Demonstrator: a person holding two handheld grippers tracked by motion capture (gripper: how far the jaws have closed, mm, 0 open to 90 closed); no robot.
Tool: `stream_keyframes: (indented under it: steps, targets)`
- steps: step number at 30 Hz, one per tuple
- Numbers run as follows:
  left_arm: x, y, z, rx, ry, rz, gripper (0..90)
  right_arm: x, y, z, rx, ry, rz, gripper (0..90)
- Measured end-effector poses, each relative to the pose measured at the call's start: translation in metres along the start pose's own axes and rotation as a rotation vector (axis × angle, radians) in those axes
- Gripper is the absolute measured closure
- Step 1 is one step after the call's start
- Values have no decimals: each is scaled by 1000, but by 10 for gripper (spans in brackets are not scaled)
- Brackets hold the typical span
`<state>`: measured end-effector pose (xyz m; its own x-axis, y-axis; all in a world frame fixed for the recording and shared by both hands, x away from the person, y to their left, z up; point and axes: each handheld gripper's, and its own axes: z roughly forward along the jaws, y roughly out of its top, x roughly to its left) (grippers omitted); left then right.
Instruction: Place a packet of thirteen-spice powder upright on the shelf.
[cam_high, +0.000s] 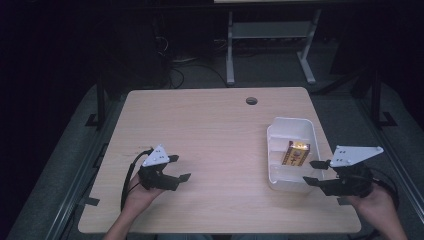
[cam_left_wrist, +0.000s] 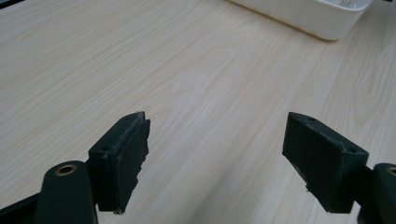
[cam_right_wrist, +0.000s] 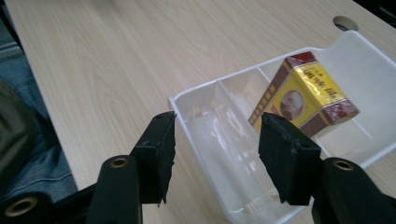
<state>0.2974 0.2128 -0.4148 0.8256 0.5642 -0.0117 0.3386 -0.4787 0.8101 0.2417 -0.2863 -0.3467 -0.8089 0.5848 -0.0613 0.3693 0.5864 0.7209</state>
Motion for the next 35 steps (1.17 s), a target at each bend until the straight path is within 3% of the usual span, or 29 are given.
stream_keyframes:
  steps: [14, 23, 35]
  targets:
    - [0, 0, 0, 5, 0, 3, 219, 20, -20, 0, -51, 21, 17, 446]
    - [1, -1, 0, 7, 1, 1, 219, 39, -29, 12, -46, 44, 7, 436]
    - [1, -1, 1, 7, 1, 0, 219, 49, -36, 25, -55, 46, 20, 399]
